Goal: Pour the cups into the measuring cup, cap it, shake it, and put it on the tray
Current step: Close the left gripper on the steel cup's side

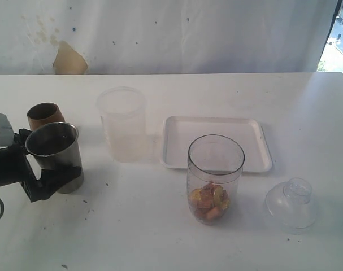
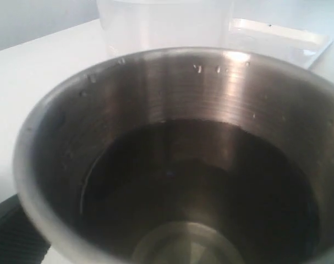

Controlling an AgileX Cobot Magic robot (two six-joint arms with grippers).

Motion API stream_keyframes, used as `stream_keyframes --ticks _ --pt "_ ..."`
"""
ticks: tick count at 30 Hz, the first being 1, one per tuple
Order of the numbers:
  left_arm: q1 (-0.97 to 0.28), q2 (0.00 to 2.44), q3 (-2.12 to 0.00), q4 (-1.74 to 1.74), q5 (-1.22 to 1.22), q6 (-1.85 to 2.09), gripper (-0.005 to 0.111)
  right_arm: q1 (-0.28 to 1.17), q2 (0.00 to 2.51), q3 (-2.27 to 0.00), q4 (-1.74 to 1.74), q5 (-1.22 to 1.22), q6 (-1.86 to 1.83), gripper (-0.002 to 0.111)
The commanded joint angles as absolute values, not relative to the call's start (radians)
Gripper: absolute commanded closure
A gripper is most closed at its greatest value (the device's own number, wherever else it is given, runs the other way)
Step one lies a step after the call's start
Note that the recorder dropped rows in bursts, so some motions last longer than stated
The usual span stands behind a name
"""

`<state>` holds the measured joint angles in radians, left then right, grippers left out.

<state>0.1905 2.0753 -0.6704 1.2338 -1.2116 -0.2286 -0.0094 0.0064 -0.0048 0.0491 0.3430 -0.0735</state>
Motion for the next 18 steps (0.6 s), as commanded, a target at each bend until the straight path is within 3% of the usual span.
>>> stream_keyframes --ticks 1,18 --pt "0.185 2.073 -0.67 1.215 -1.221 -0.231 0.002 -0.011 0.0 0.0 0.05 0.336 -0.075 0.108" --pt "0.136 2.073 -0.67 1.179 -1.221 -0.231 0.002 -0.011 0.0 0.0 0.05 0.336 -0.075 0.108"
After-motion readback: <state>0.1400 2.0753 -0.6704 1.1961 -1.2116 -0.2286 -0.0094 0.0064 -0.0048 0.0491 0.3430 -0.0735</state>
